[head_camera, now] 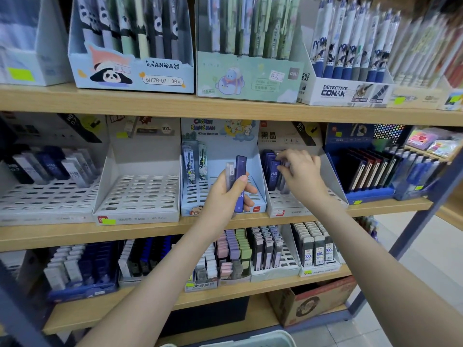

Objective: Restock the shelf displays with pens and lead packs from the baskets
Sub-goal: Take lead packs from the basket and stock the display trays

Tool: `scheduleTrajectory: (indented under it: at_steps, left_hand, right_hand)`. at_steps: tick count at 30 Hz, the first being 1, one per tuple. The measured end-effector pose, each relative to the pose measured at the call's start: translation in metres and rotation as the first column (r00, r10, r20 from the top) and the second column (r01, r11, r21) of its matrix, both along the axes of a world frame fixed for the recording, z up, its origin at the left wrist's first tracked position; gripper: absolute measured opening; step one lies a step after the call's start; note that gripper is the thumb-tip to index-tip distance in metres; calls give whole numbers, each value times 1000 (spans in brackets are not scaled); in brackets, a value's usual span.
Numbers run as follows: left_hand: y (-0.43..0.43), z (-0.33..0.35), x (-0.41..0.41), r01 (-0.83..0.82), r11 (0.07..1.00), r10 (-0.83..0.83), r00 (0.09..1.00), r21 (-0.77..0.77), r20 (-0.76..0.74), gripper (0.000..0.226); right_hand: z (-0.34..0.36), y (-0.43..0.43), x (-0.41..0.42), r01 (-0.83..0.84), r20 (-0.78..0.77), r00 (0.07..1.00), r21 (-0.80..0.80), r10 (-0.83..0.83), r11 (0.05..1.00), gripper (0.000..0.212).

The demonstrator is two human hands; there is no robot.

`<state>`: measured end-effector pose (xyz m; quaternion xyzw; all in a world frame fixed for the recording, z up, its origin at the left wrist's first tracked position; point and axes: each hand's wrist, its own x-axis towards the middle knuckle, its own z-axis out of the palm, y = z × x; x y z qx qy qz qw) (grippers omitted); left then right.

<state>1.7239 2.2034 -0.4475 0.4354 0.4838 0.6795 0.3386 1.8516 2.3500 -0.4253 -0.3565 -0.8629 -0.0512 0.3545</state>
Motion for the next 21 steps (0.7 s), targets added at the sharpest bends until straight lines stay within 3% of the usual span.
scheduleTrajectory:
  at_steps: [5, 7, 9, 10, 13, 17, 18, 19, 21]
  left_hand:
    - [0, -5, 0, 74, 996, -76, 996, -52, -36, 15]
    - [-2, -5, 2, 142, 989, -142, 990, -50, 1, 16]
    - [-3, -2, 6, 186, 981, -185, 982, -57, 23, 16]
    - [-4, -2, 7, 198, 978, -198, 980, -64, 16, 16]
    - [-3, -1, 10, 231, 968, -233, 973, -95, -6, 18]
    - [-4, -2, 6, 224, 960, -239, 968, -167, -74, 14]
    - [-4, -3, 3, 183, 964, -213, 966, -190, -147, 14]
    - [-5, -3, 1, 122, 970, -173, 954, -211, -244, 14]
    - [-4, -2, -3, -24, 975, -87, 876, -223, -475, 17]
  right_hand:
    - [-3, -7, 1, -28, -165, 985, 95, 44, 995, 16]
    - [6, -26, 3, -226, -338, 923, -91, 183, 970, 14]
    - [14, -45, 3, -440, -446, 854, -340, 270, 831, 6]
    - [15, -53, 3, -471, -431, 854, -400, 292, 786, 3]
    - [14, -60, 4, -491, -433, 855, -495, 286, 717, 8]
    - [13, -59, 20, -596, -665, 733, -524, 145, 609, 3]
    - [12, -58, 24, -590, -657, 738, -518, 154, 619, 2]
    - [10, -55, 28, -529, -583, 790, -493, 190, 691, 8]
    - [2, -51, 31, -313, -217, 939, -215, 267, 925, 22]
